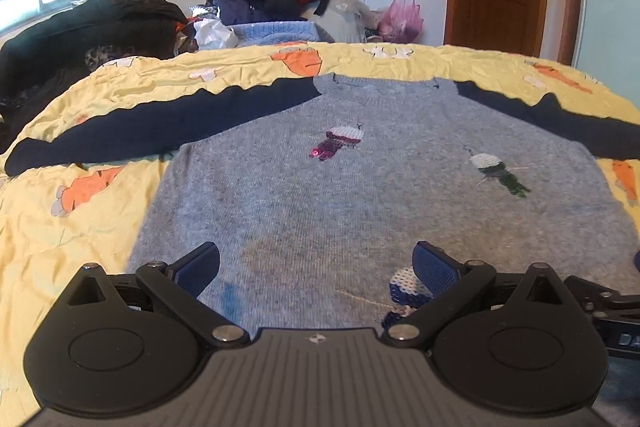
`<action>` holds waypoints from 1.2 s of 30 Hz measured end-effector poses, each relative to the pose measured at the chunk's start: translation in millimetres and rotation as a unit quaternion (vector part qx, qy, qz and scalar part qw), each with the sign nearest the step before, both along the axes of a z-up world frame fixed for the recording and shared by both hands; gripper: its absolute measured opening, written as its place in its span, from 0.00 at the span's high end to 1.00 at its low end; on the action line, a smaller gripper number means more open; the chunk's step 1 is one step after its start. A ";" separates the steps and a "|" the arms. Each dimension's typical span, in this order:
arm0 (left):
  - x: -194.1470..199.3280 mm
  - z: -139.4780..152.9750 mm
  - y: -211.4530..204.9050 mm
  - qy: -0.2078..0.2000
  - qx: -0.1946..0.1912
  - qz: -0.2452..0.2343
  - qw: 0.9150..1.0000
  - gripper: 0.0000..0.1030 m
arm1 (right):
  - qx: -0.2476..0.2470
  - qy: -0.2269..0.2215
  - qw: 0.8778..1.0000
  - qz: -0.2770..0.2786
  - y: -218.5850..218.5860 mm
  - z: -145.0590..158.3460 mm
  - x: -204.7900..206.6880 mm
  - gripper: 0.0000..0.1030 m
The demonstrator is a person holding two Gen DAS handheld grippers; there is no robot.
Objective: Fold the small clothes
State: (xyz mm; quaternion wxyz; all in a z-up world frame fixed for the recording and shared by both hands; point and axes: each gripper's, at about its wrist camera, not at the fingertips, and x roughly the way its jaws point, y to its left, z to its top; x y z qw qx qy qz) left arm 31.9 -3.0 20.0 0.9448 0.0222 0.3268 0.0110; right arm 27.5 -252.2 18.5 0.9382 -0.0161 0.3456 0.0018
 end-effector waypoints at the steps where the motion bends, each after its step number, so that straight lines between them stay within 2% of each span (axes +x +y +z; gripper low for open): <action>1: 1.6 -2.8 0.1 0.001 0.004 0.001 1.000 0.00 | 0.000 0.000 1.000 0.000 -0.2 -0.2 0.2 0.00; 4: 3.5 -12.9 2.2 0.011 0.008 0.002 1.000 0.00 | 0.001 0.005 1.000 0.006 -0.5 3.8 1.1 0.00; 9: 6.4 -17.3 15.6 0.024 -0.035 0.010 0.999 0.00 | 0.014 0.002 1.000 0.017 -7.9 7.8 14.9 0.00; 13: 5.0 -17.6 15.0 0.022 -0.034 0.010 0.999 0.00 | 0.027 -0.021 0.998 0.047 -17.5 18.4 41.0 0.00; 15: 5.3 -17.6 15.2 0.023 -0.035 0.010 0.999 0.00 | 0.051 -0.034 0.996 0.057 -34.0 28.2 56.0 0.00; 17: 5.5 -17.6 14.9 0.023 -0.034 0.009 0.999 0.00 | 0.082 -0.051 0.995 0.030 -63.6 38.9 72.5 0.00; 19: 5.9 -17.5 15.0 0.023 -0.035 0.009 0.999 0.00 | 0.138 -0.057 0.989 -0.006 -108.0 48.5 89.9 0.01; 21: 6.9 -17.4 15.0 0.023 -0.037 0.008 0.999 0.00 | 0.218 -0.058 0.972 -0.066 -163.4 53.0 104.7 0.01; 24: 7.6 -17.5 14.9 0.022 -0.037 0.008 0.999 0.00 | 0.305 -0.075 0.934 -0.171 -245.2 49.9 112.4 0.05; 26: 7.7 -17.5 14.8 0.022 -0.038 0.008 0.999 0.00 | 0.327 -0.088 0.912 -0.230 -288.6 46.1 112.8 0.12; 29: 8.2 -17.6 14.3 0.022 -0.038 0.008 0.999 0.00 | 0.333 -0.091 0.889 -0.302 -335.2 33.4 114.5 0.17; 32: 8.2 -17.5 14.4 0.022 -0.038 0.008 0.999 0.00 | 0.364 -0.074 0.864 -0.340 -361.0 10.8 116.9 0.25; 33: 8.3 -17.6 14.4 0.022 -0.038 0.008 0.999 0.00 | 0.376 -0.082 0.858 -0.339 -364.8 4.4 115.9 0.30; 34: 8.5 -17.6 14.2 0.022 -0.038 0.008 0.999 0.00 | 0.380 -0.085 0.856 -0.340 -367.2 1.4 117.7 0.30; 36: 8.1 -17.6 14.7 0.022 -0.038 0.008 0.999 0.00 | 0.372 -0.092 0.860 -0.336 -364.6 -3.3 121.9 0.30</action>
